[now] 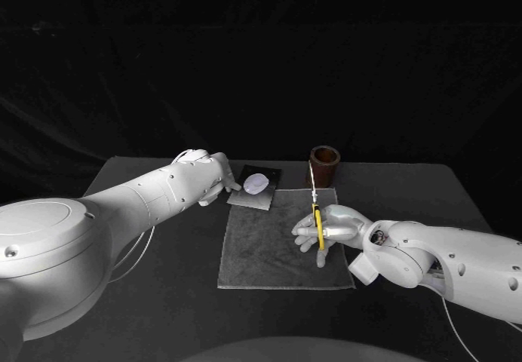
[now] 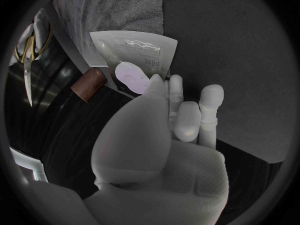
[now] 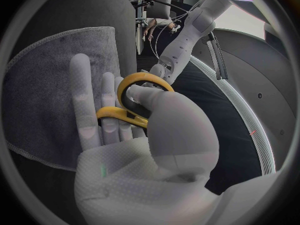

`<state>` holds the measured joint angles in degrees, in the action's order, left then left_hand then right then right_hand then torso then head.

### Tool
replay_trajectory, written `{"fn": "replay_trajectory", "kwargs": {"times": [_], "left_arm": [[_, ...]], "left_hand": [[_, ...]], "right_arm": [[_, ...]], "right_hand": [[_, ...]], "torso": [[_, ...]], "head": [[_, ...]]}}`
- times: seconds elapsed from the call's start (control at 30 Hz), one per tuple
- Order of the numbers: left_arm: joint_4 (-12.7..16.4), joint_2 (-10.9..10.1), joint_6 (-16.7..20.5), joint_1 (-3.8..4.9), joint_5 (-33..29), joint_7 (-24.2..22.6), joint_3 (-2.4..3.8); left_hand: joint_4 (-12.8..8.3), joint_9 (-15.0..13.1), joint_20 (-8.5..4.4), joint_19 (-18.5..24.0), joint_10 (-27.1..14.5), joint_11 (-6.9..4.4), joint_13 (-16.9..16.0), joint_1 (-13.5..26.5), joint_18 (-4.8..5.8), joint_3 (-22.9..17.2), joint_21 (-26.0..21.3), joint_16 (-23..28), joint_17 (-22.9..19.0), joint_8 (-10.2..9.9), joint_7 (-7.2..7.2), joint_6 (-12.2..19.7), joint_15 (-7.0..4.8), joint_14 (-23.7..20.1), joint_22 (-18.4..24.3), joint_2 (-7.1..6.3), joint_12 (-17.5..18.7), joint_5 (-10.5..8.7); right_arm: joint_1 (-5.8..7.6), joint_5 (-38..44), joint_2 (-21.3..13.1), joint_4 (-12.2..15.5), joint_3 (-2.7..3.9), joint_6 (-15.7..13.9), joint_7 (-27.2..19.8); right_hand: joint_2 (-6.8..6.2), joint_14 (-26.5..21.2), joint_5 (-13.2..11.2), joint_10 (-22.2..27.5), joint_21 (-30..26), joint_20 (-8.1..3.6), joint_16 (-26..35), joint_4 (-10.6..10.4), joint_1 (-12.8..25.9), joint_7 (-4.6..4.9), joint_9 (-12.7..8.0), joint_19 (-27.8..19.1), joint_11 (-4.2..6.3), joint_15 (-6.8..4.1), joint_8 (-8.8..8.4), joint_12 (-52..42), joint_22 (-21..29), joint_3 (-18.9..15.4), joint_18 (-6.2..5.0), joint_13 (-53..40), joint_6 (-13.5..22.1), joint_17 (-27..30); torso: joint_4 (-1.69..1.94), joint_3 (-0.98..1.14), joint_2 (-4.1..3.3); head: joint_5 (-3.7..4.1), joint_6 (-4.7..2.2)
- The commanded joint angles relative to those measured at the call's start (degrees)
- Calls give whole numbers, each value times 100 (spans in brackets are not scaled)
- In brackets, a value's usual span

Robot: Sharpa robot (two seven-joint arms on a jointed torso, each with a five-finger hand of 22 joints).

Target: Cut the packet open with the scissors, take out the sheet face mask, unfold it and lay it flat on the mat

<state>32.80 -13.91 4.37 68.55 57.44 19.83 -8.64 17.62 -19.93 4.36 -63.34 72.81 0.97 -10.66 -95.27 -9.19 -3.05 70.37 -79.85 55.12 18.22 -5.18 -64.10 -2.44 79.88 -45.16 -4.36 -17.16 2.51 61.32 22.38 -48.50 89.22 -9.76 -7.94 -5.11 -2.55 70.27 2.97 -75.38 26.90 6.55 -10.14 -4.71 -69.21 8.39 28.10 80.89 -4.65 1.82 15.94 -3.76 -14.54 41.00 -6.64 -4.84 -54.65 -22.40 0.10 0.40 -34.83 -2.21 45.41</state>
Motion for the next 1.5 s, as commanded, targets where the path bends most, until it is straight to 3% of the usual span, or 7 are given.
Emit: {"fn": "replay_trajectory", "kwargs": {"times": [0.03, 0.27, 0.3, 0.5, 0.77, 0.97, 1.5], "left_arm": [[26, 39, -141, -268, -208, -143, -93], [113, -124, 336, -281, -1050, -500, -62], [152, -173, 392, -280, -1186, -549, -46], [455, -464, 481, -220, -1719, -763, 107], [975, -870, 288, 13, -1863, -902, 231], [1328, -1133, 151, 155, -1841, -988, 299], [1909, -1509, -249, 227, -1794, -1014, 334]], "left_hand": [[-247, -47, -50, 48, 93, 8, 72, -273, 110, -825, 66, -66, 153, 6, -15, -53, -3, 57, -43, -30, 91, 25], [-246, -203, -56, 151, 232, -10, 39, 29, 97, -2133, 155, -94, 243, 54, 16, -94, -19, 80, -92, -587, 94, 29], [-334, -281, -59, 161, 244, -6, 0, 232, 98, -2563, 186, -91, 241, 84, 20, -90, -24, 79, -122, -761, 71, 32], [-826, -527, -64, 175, 230, -20, -169, 840, 96, -3465, 254, -98, 289, 186, 28, -49, -28, 93, -187, -1021, -51, 20], [-1452, -821, -68, 232, 111, -24, -421, 1444, 87, -4085, 311, -104, 313, 280, 31, 18, -30, 80, -216, -1036, -247, 41], [-1624, -919, -69, 262, 64, -27, -511, 1602, 83, -4225, 327, -109, 324, 303, 33, 38, -32, 76, -218, -1020, -324, 47], [-1858, -1084, -71, 292, -23, -29, -667, 1807, 79, -4425, 367, -118, 345, 340, 35, 70, -34, 74, -238, -996, -467, 73]], "right_arm": [[8, 26, 7, 12, 7, 17, -20], [8, 26, -2, 9, 7, 17, -21], [8, 26, -4, 8, 7, 18, -22], [8, 26, -9, -6, 7, 18, -26], [8, 26, -15, -29, 7, 12, -31], [8, 26, -20, -49, 7, 3, -36], [8, 26, -31, -85, 7, -16, -36]], "right_hand": [[301, -29, -9, -224, -20, -6, -30, 10, -47, 40, 5, -54, -11, -15, -25, 1, 4, 30, -364, -5, -9, -5], [301, -29, -9, -224, -20, -6, -30, 10, -47, 40, 5, -54, -11, -15, -25, 1, 4, 30, -364, -5, -9, -5], [301, -29, -9, -224, -20, -6, -30, 10, -47, 40, 5, -54, -11, -15, -25, 1, 4, 30, -364, -5, -9, -5], [301, -29, -9, -224, -20, -6, -30, 10, -47, 40, 5, -54, -11, -15, -25, 1, 4, 30, -364, -5, -9, -5], [301, -29, -9, -224, -20, -6, -30, 10, -47, 40, 5, -54, -11, -15, -25, 1, 4, 30, -364, -5, -9, -5], [301, -29, -9, -224, -20, -6, -30, 10, -47, 40, 5, -54, -11, -15, -25, 1, 4, 30, -364, -5, -9, -5], [301, -29, -9, -224, -20, -6, -30, 10, -47, 40, 5, -54, -11, -15, -25, 1, 4, 30, -364, -5, -9, -5]], "torso": [[-1, -4, 2], [6, -3, 2], [8, -2, 4], [19, 0, 9], [14, -2, 11], [12, -3, 3], [1, -1, 1]], "head": [[0, -3], [11, 1], [17, 3], [20, -6], [-7, -38], [-23, -59], [-2, -114]]}}
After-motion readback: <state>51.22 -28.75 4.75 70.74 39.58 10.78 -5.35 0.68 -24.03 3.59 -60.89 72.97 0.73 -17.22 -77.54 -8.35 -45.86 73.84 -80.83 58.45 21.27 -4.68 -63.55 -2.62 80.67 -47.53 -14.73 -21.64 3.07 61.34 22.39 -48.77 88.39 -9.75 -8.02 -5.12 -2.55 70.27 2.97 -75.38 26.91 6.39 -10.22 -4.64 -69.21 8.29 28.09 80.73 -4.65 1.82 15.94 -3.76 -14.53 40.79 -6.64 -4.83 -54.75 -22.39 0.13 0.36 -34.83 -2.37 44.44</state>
